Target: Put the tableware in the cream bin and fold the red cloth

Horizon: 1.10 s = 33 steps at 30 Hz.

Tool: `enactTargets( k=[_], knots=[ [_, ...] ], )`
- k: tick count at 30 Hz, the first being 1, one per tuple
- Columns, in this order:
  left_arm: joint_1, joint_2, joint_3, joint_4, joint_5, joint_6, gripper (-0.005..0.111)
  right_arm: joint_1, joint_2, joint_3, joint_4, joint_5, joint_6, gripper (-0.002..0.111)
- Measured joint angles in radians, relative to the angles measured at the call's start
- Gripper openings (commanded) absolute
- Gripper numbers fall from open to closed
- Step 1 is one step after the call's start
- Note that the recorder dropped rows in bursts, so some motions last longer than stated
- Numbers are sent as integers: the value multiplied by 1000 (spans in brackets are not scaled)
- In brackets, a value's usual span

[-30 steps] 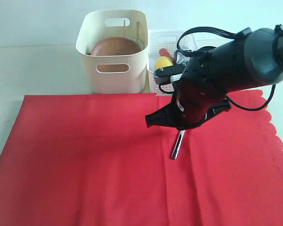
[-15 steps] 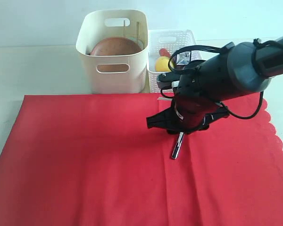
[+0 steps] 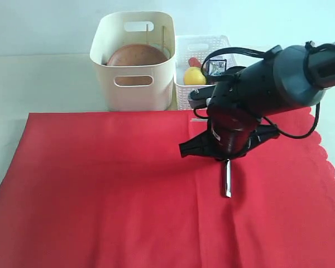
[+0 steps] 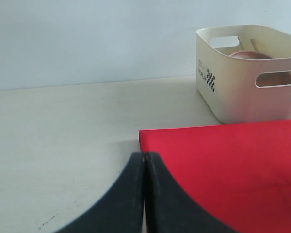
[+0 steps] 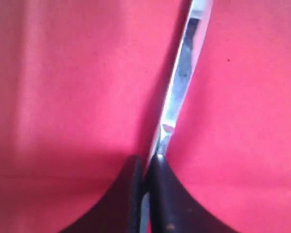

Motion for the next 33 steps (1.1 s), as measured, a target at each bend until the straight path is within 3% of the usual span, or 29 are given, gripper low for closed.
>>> enactTargets(
  k=[10, 20, 27, 28, 33],
  knots=[
    [0, 0, 0, 0, 0, 0, 3, 0, -122, 12, 147, 30, -229, 0],
    [0, 0, 0, 0, 0, 0, 3, 0, -111, 46, 52, -60, -203, 0],
    [0, 0, 0, 0, 0, 0, 3, -111, -105, 67, 129, -126, -199, 0],
    [0, 0, 0, 0, 0, 0, 3, -111, -104, 72, 141, -124, -199, 1],
    [0, 0, 0, 0, 0, 0, 3, -106, -103, 77, 159, -135, -197, 32]
  ],
)
